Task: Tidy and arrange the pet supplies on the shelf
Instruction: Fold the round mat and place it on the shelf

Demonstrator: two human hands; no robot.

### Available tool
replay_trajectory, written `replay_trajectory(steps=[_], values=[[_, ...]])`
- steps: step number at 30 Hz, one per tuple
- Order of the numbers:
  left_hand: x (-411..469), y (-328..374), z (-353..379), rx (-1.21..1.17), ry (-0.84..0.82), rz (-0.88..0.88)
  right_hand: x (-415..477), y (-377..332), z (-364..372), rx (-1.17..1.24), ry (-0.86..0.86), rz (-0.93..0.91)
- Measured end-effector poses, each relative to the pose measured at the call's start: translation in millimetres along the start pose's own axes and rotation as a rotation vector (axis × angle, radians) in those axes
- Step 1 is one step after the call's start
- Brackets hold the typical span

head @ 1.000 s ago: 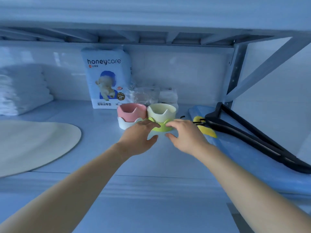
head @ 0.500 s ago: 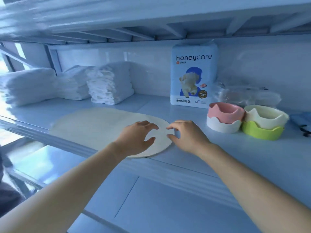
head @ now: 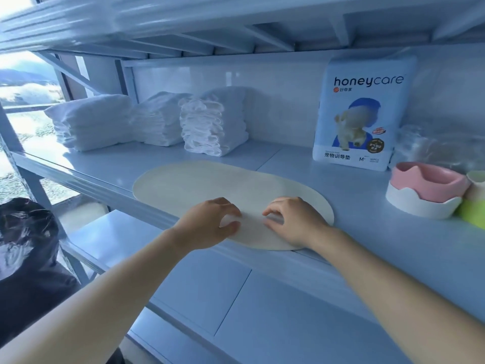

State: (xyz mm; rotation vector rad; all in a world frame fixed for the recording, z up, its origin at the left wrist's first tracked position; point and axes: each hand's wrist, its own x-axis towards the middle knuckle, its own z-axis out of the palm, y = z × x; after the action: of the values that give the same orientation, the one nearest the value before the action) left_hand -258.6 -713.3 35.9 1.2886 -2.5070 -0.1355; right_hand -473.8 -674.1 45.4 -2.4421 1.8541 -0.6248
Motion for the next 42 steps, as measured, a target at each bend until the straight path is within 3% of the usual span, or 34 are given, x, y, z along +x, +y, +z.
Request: replay_trajectory(steps=[11, 22, 28, 34, 42], values=[[-8.2, -10.4, 5.8, -0.104, 0.075, -0.124, 29.9, 0.3, 4.1, 0.030, -0.101, -0.078], [2.7, -17.8, 12.7, -0.058, 0.050, -0.163, 22.3, 8.6, 19.3, 0.158, -0.049, -0.099], [-7.2, -1.2, 16.5, -0.113, 0.197, -0.016, 22.2, 10.2, 12.3, 0.202, -0.059, -0.118], [-16.3, -0.9, 14.6, -0.082, 0.193, 0.033, 17.6, 6.3, 10.2, 0.187, -0.059, -0.181], [-23.6, -30.1, -1.1, -0.062, 0.143, -0.026, 15.0, 0.9, 8.9, 0.182, -0.081, -0.189]])
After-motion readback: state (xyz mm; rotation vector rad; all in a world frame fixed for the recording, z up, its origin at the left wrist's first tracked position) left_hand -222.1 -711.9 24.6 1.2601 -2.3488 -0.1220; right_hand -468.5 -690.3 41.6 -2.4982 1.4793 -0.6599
